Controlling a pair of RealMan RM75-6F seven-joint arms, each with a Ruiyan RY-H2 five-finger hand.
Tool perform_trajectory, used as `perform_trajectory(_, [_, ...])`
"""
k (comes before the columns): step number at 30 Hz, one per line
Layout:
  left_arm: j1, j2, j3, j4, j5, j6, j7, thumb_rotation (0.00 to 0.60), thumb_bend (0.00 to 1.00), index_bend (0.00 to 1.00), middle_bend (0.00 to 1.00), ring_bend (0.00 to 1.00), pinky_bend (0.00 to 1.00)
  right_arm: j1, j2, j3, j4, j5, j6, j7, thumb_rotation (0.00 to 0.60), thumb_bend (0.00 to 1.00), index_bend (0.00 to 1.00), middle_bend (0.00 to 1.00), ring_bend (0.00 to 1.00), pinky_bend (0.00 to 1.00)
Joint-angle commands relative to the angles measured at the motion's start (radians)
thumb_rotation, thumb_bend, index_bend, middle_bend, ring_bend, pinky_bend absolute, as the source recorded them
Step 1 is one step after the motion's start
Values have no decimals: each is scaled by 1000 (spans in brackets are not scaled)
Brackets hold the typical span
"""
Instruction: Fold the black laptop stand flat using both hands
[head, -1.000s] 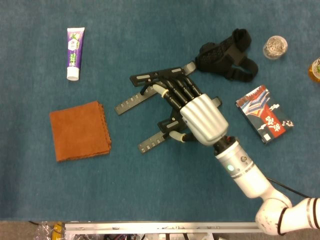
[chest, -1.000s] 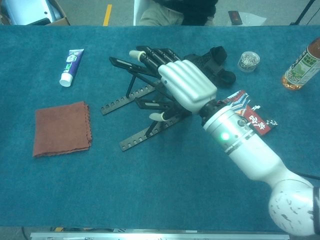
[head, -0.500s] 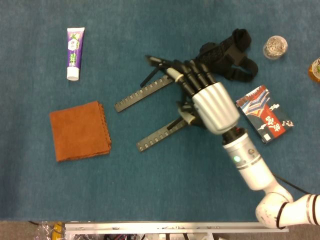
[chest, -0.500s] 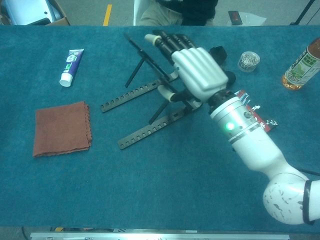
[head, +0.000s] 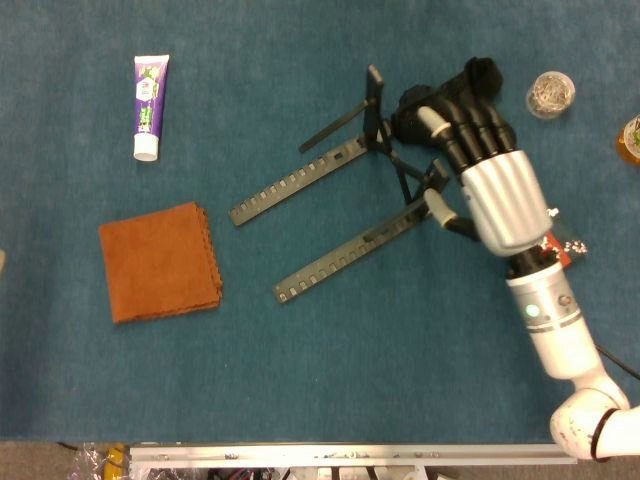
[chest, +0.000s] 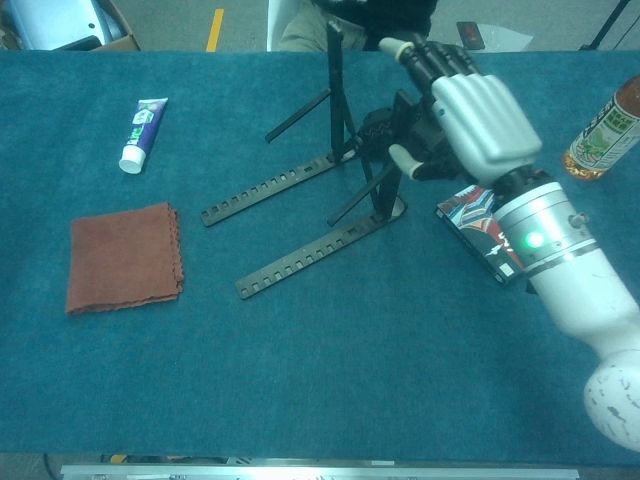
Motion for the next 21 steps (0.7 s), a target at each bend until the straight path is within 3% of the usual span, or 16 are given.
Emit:
perform_trajectory(1, [-3,0,-1,-4,1,-2,6,600,284,0,0,0,0,-11,12,4,-2,11,9,9,600,306,0,0,0,12])
perform_trajectory(13, [-11,-1,-2,-19,-1,-7,31,600,284,0,0,0,0,-31,37,-4,-3,16,20,43,600,306,0,0,0,12])
perform_trajectory(21, [-8,2,-3,-23,-7,-2,35,600,284,0,0,0,0,-24,71,-22,-68,-17,5,60,600,306,0,0,0,12])
